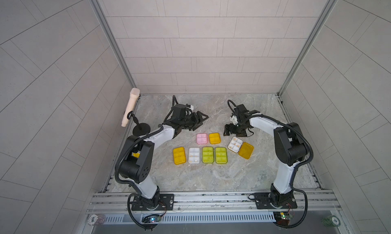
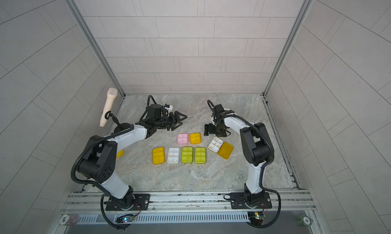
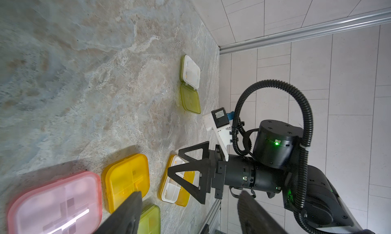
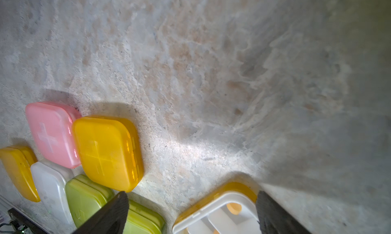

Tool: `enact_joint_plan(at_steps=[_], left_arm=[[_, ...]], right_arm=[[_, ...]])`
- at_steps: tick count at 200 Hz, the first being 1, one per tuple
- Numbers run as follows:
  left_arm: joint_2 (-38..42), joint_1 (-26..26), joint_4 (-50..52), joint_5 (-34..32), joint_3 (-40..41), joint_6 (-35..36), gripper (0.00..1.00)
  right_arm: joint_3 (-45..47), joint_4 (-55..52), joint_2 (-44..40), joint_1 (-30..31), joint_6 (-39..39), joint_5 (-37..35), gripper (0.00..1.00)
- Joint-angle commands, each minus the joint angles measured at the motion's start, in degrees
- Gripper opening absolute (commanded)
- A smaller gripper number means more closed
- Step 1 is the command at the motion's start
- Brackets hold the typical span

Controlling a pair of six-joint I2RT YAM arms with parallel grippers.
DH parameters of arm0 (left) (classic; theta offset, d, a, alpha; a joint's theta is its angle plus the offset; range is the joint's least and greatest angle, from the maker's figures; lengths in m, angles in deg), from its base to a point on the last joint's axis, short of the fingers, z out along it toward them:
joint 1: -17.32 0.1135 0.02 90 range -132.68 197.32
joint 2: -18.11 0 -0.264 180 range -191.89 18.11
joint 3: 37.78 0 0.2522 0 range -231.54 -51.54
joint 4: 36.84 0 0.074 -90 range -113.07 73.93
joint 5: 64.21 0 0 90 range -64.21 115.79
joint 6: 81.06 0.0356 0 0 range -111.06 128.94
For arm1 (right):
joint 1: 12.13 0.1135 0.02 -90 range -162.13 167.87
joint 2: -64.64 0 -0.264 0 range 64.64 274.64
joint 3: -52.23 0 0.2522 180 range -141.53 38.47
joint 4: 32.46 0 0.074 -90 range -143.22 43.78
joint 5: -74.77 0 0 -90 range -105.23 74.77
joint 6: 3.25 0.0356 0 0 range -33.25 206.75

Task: Close pillboxes
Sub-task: Adjust the pillbox at the center of the board, then close the lid on the pillbox.

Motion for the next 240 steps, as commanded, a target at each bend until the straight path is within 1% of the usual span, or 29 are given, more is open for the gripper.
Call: enact_joint_plan(at_steps=[1,17,30,45,68,82,104,125,157,198,207,240], left_arm=[[-0.9,-1.6,2.7,0.4,-2.1,3.1,0.74],[-1.1,-3.8,9.3,-1.6,-5.1,9.0,0.74],[-1.7,-6.3,16.4,-6.4,-8.5,14.3,0.73],[-3.9,-9.7,25.7,-11.1,-15.2,20.3,0.73],[-9.5,-13.8,33.3,-12.0,-24.2,23.1,0.73],[-13.0,-15.5,36.4,-11.8,-28.3,24.4,0.73],[-17.8,-17.0,36.8,-9.3,-31.1,23.8,0.73],[-20.6,-18.8,37.6,-7.5,-32.1,24.8,0.72],[-23.3,-20.8,37.3,-4.9,-33.5,25.3,0.73],[-26.8,-22.0,36.2,-2.8,-35.0,24.4,0.73],[-27.3,-22.1,36.0,-2.5,-35.2,23.9,0.73],[-28.7,-22.2,34.3,-1.6,-34.5,22.8,0.73]], right_arm=[[2.7,-0.7,-8.3,-0.3,1.6,-2.7,0.95],[6.7,-0.8,-12.9,-0.9,3.7,-5.2,0.95],[10.9,-0.4,-17.1,-2.2,5.5,-6.2,0.96],[16.0,0.4,-22.1,-4.5,7.5,-6.2,0.96],[22.0,-0.4,-28.7,-8.4,9.0,-6.4,0.97],[25.2,-0.4,-31.6,-10.7,9.6,-4.0,0.98],[29.1,0.2,-33.8,-13.7,9.4,1.0,1.00],[32.5,0.9,-34.8,-16.5,8.0,7.3,1.00],[36.8,5.0,-35.1,-17.6,8.7,13.7,1.00],[38.4,10.0,-34.8,-17.8,11.0,15.2,1.00],[40.3,10.9,-34.4,-17.8,11.5,15.2,1.00],[41.1,13.3,-33.3,-18.2,12.3,15.8,1.00]])
